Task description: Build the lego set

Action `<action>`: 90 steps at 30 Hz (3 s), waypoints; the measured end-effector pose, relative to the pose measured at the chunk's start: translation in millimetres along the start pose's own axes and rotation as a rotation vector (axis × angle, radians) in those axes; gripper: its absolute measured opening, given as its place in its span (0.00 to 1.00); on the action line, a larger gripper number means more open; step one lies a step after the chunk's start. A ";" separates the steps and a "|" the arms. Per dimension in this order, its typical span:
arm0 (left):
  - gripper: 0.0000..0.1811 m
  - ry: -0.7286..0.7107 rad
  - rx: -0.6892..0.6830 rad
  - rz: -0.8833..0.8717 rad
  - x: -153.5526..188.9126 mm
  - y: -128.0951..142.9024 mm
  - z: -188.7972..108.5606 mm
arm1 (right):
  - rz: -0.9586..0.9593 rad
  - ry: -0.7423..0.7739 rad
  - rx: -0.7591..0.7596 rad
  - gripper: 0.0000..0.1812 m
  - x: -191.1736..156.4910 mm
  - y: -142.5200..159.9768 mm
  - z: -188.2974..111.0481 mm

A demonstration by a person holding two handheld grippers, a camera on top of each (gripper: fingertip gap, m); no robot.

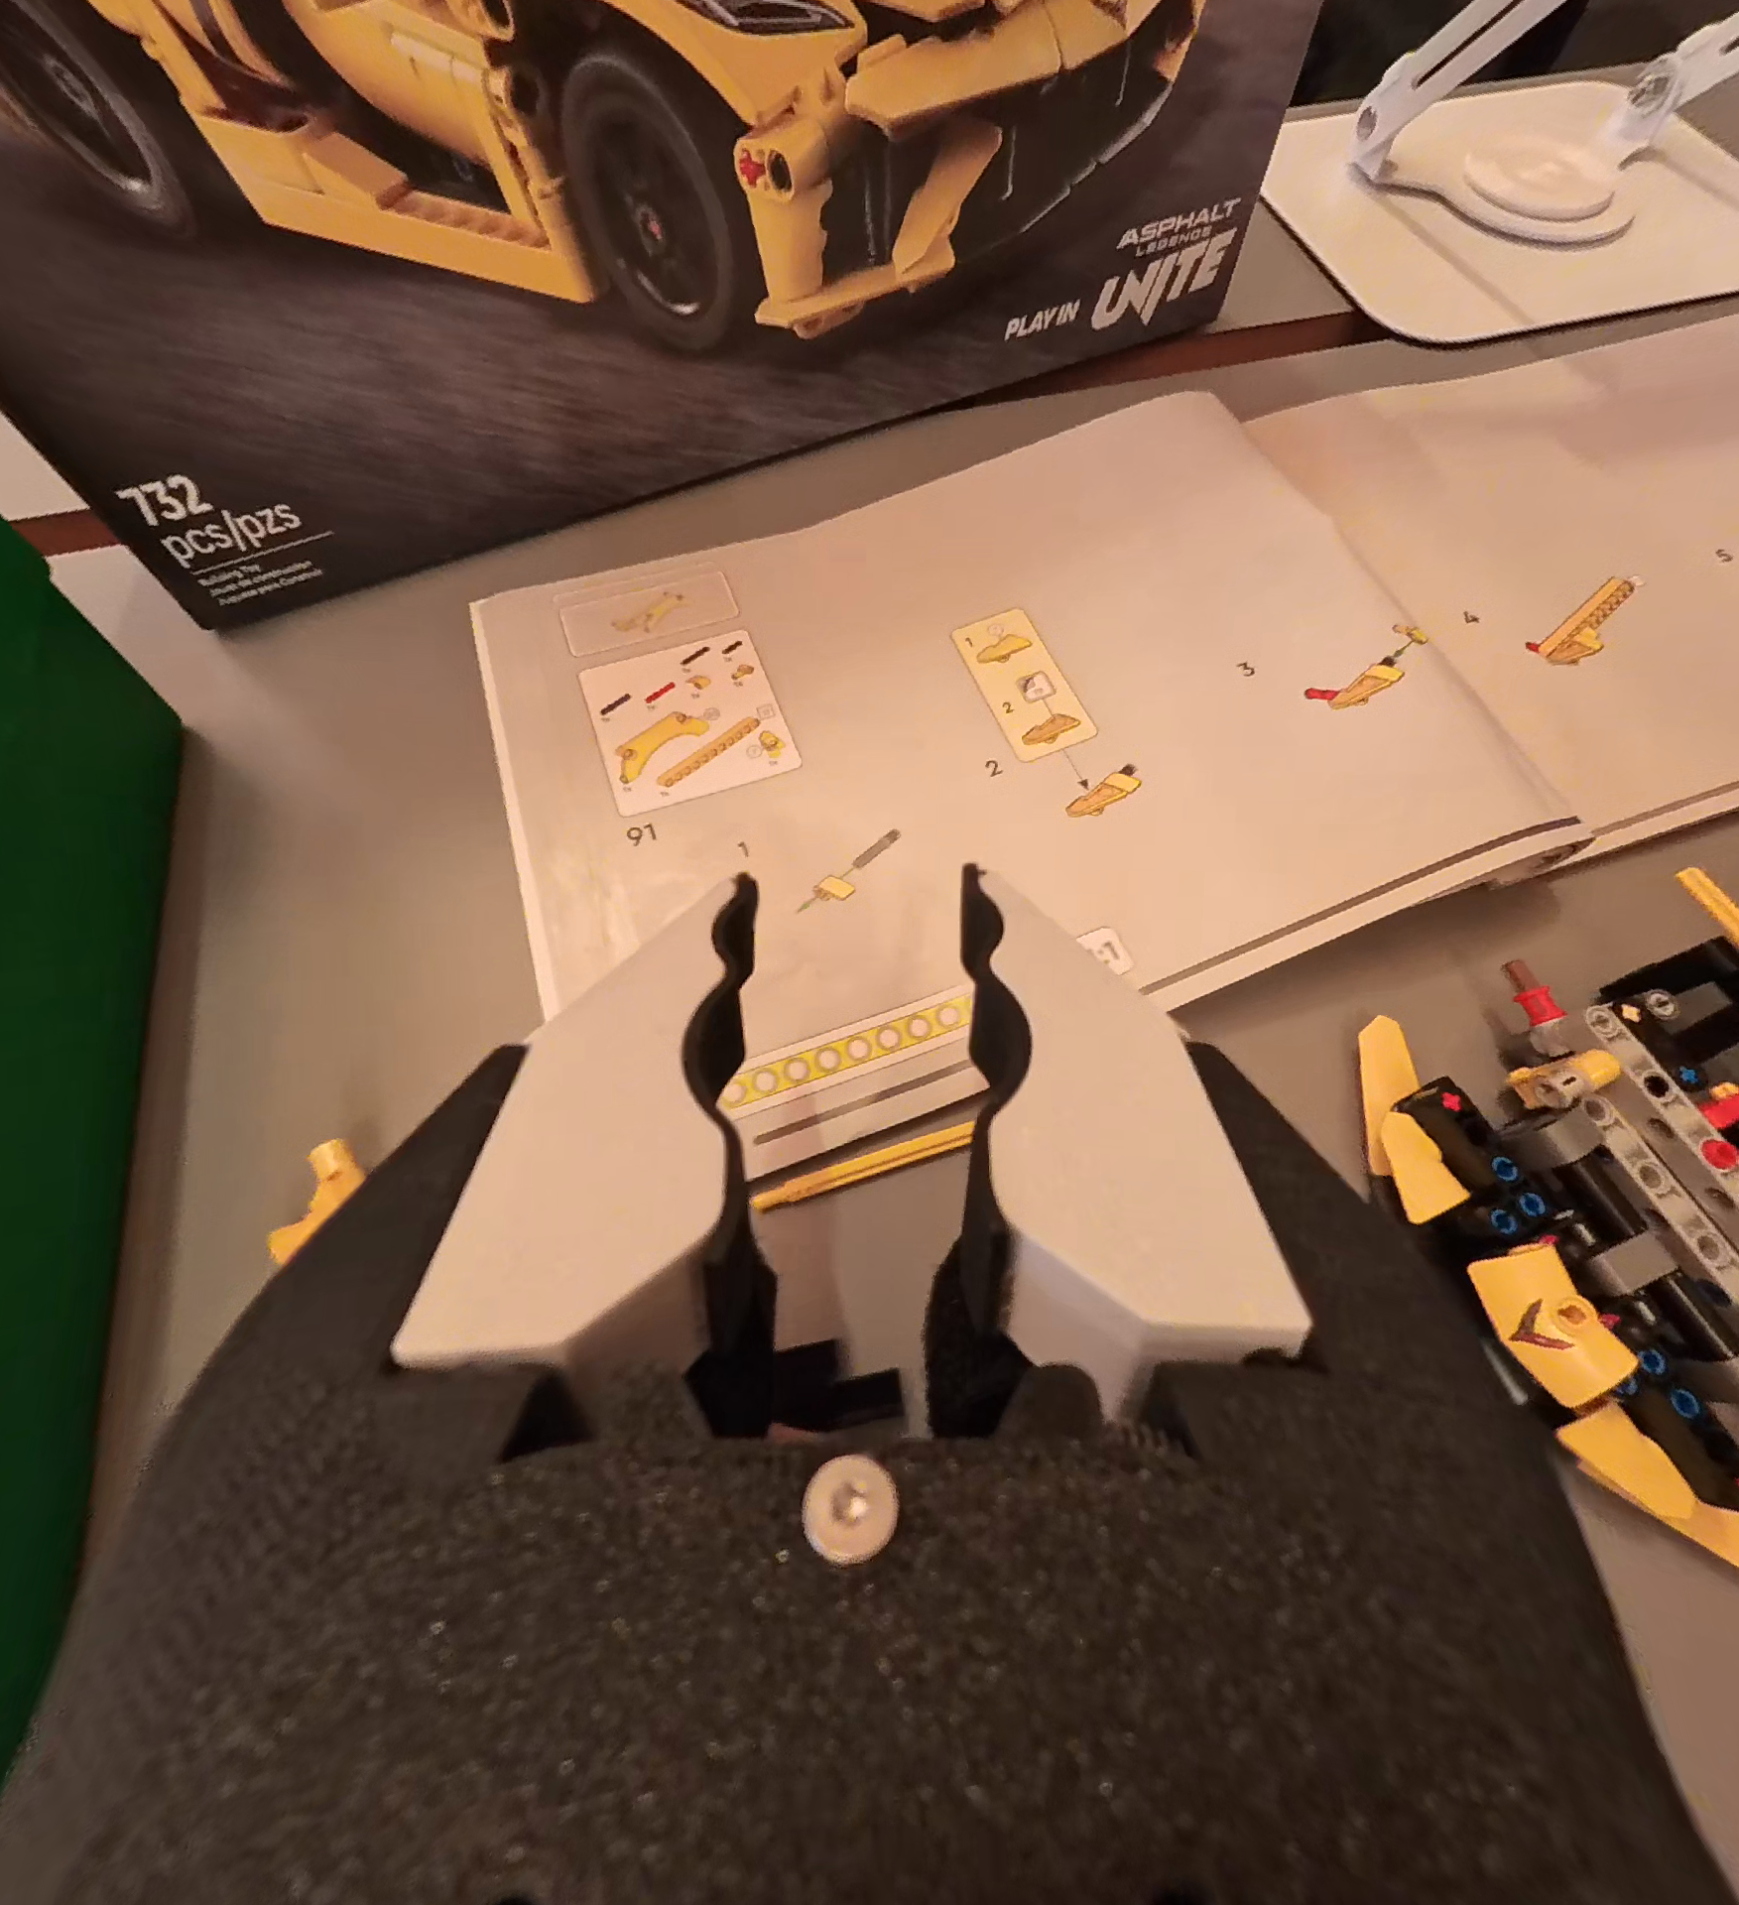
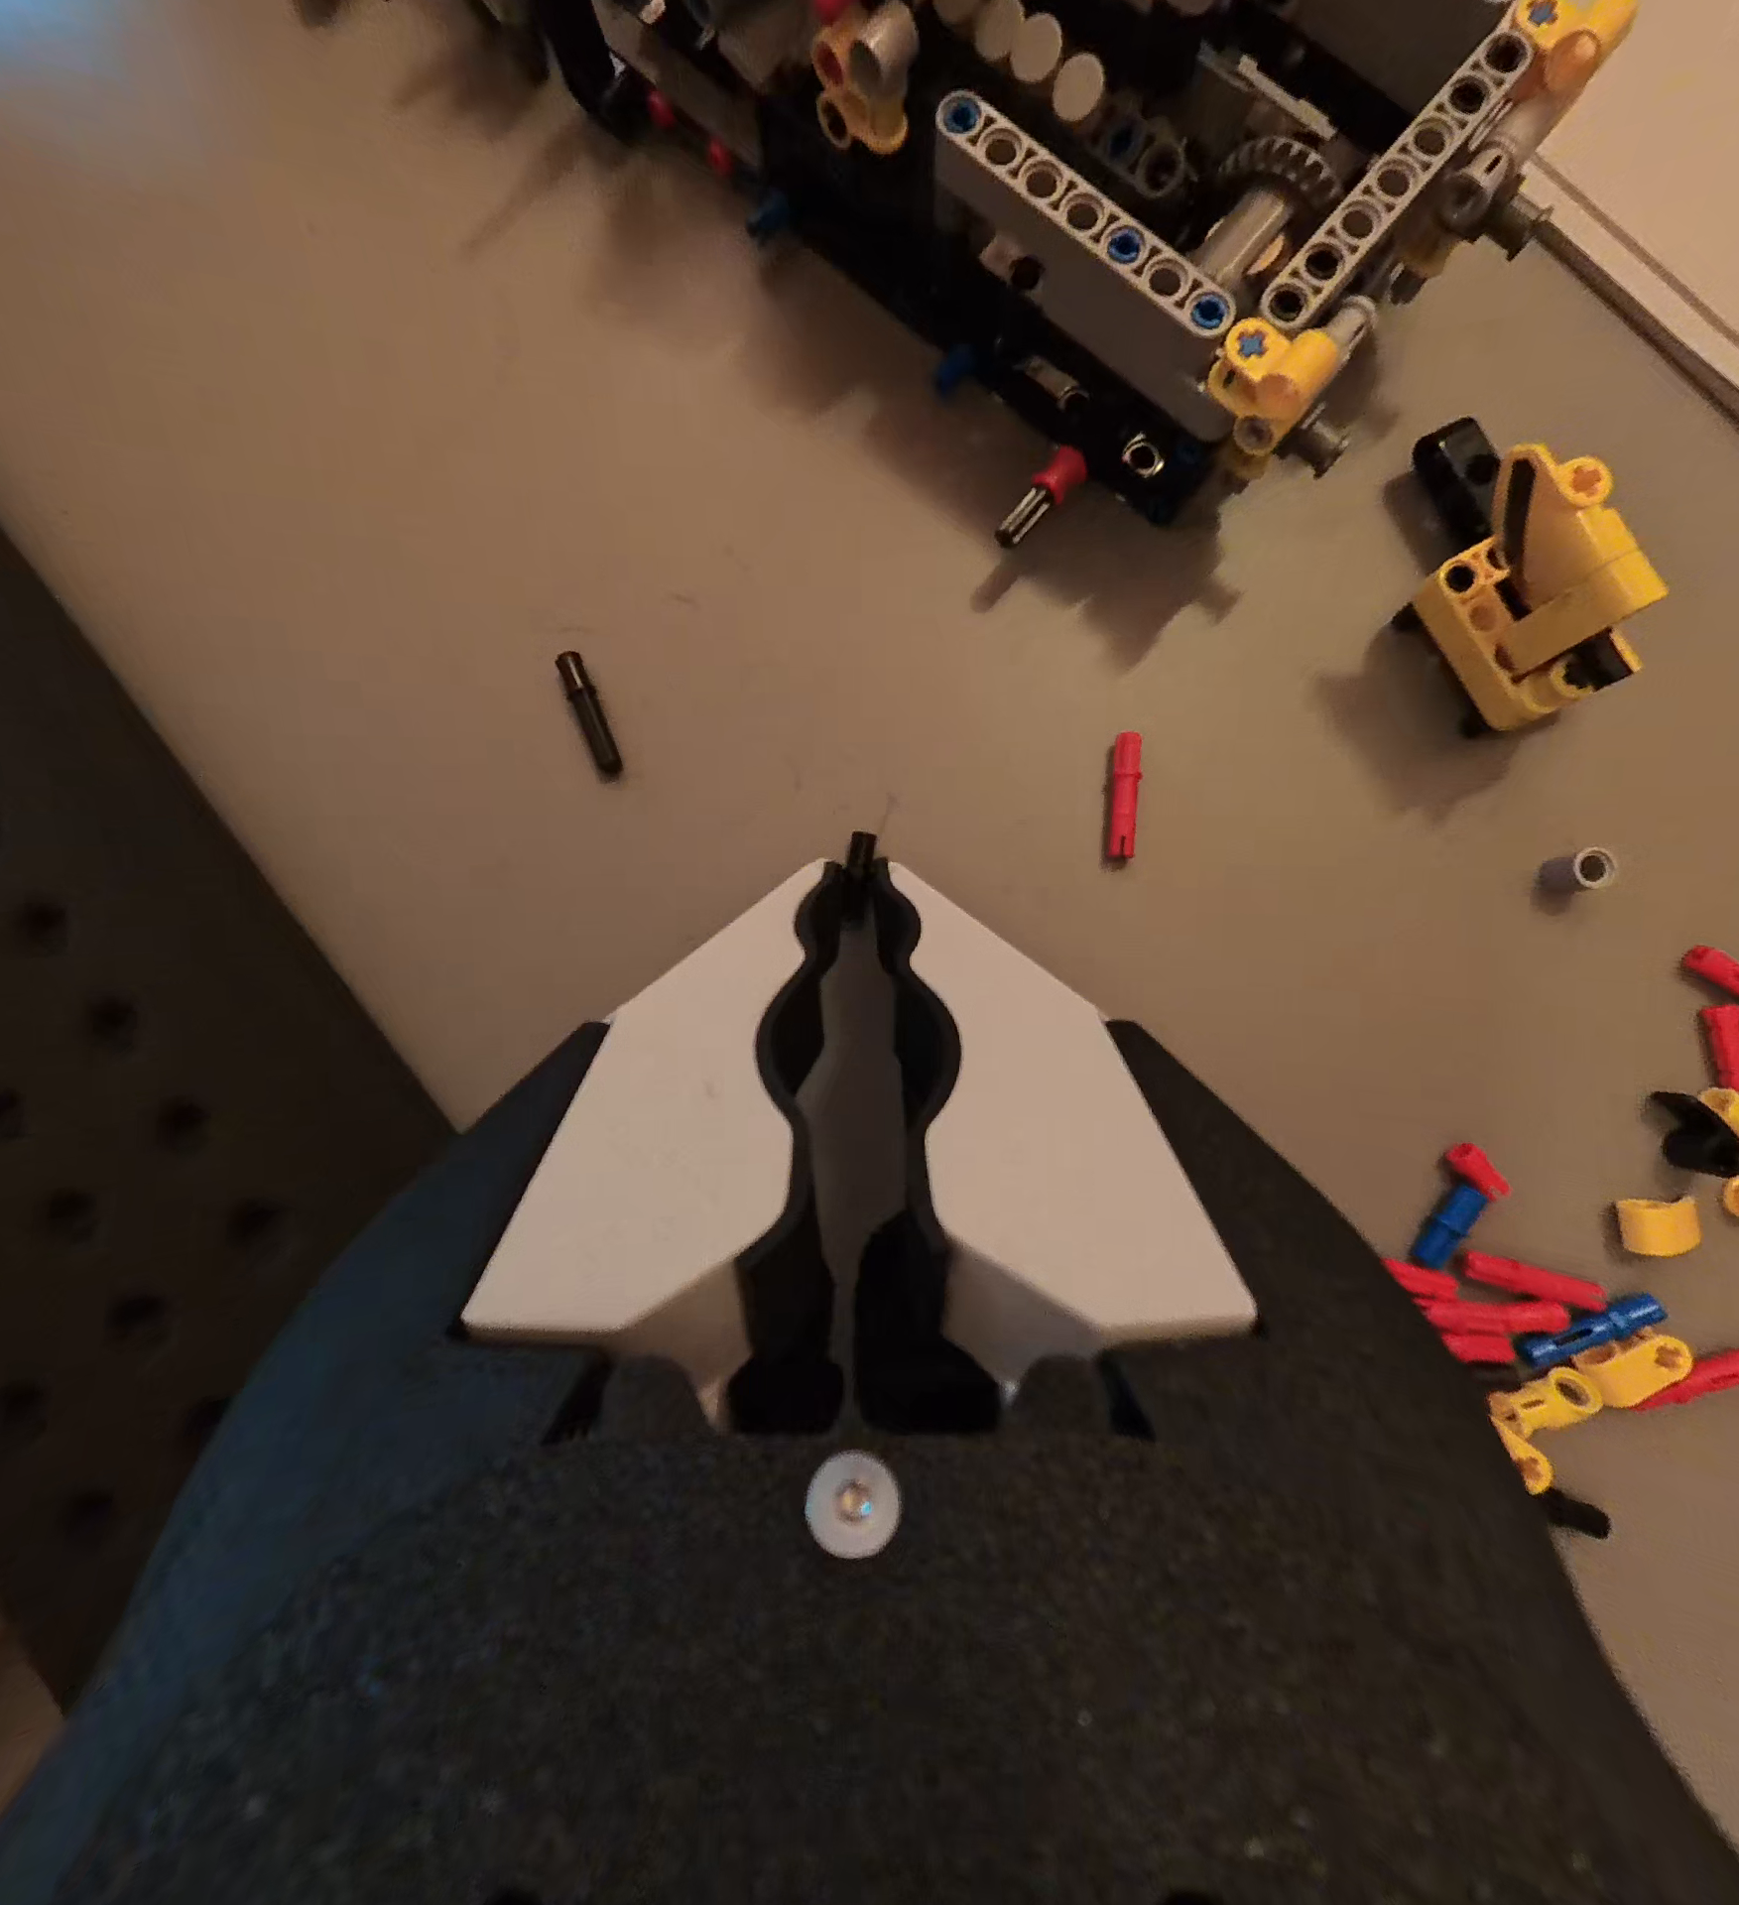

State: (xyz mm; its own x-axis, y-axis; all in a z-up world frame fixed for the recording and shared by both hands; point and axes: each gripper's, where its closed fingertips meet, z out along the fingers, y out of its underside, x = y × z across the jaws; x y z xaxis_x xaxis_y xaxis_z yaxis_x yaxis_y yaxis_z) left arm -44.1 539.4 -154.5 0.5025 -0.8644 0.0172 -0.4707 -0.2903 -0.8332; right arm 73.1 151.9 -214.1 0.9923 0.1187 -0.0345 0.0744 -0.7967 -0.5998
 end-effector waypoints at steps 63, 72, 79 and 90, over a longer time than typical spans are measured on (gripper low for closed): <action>0.22 0.002 -0.002 -0.026 -4.8 1.8 1.3 | 0.515 0.553 0.146 0.13 232.2 33.9 -56.7; 0.22 0.000 0.004 -0.043 -9.3 1.2 -0.2 | 0.560 0.561 0.099 0.03 239.7 46.2 -46.7; 0.22 0.000 -0.006 -0.035 -7.8 3.5 2.2 | 0.477 0.569 0.171 0.03 232.5 25.0 -59.5; 0.22 0.005 -0.017 -0.043 -9.3 7.6 4.8 | 0.048 -0.055 0.407 0.03 60.4 -88.8 -51.2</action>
State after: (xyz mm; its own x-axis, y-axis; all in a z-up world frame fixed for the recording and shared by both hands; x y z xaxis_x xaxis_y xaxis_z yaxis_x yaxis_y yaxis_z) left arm -48.9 547.3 -163.7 0.5192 -0.8528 0.0560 -0.4610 -0.3346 -0.8219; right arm 131.5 199.4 -122.0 0.9862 0.1272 -0.1060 -0.0278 -0.5039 -0.8633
